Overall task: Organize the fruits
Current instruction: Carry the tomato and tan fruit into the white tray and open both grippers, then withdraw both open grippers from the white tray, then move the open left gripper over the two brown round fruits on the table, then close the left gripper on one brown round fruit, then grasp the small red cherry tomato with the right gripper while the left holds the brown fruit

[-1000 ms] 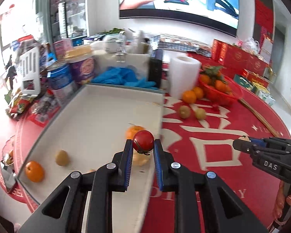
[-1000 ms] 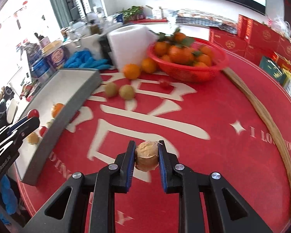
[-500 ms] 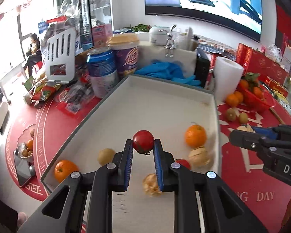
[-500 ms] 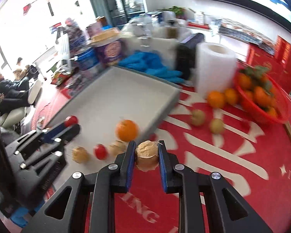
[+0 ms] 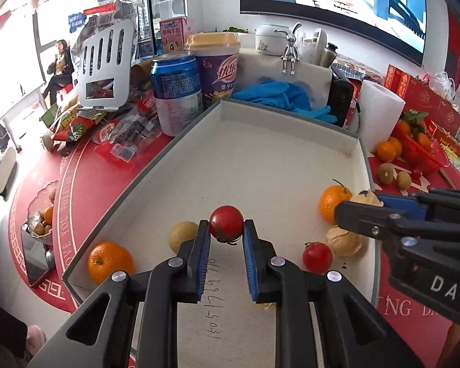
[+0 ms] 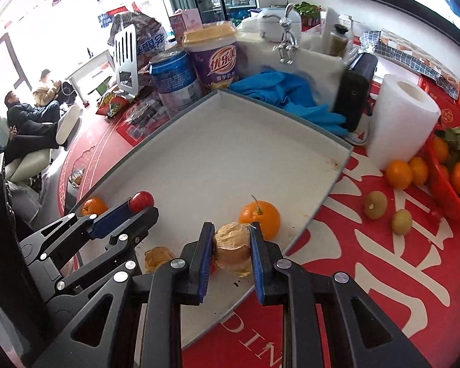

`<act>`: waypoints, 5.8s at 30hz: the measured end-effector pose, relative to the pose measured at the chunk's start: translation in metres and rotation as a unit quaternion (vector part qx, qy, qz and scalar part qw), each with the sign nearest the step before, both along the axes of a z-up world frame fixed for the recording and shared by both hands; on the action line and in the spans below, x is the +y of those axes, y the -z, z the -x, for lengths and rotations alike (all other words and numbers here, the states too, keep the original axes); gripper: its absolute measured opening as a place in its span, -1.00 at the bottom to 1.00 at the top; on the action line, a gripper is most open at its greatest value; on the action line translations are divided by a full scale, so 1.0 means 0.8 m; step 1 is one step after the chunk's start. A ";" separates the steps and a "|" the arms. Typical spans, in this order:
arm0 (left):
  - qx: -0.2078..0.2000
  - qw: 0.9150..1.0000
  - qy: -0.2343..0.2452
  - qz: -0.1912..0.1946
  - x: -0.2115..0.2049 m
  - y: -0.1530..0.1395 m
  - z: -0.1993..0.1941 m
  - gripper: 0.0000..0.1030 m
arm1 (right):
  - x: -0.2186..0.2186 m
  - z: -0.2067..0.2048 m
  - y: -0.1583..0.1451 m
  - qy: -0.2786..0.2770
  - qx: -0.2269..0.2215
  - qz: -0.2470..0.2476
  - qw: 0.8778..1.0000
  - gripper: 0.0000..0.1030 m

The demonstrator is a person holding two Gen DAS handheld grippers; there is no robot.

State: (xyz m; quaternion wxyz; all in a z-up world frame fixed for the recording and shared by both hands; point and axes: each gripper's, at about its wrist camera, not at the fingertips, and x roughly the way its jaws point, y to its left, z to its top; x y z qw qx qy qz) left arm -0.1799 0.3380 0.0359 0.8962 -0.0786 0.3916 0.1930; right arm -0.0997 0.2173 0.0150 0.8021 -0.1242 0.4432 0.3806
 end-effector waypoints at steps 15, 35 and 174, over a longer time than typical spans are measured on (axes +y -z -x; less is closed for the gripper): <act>-0.019 1.000 -0.001 -0.015 -0.011 -0.021 0.011 0.66 | -0.023 -0.006 -0.034 0.021 -0.019 -0.052 0.998 0.98; 0.032 0.979 0.199 0.003 -0.203 -0.026 -0.035 0.67 | -0.295 -0.057 0.035 0.283 -0.010 0.056 0.957 0.98; 0.038 0.986 0.164 0.009 -0.201 0.025 -0.055 -0.26 | -0.232 -0.101 0.047 0.221 -0.021 0.004 0.975 1.00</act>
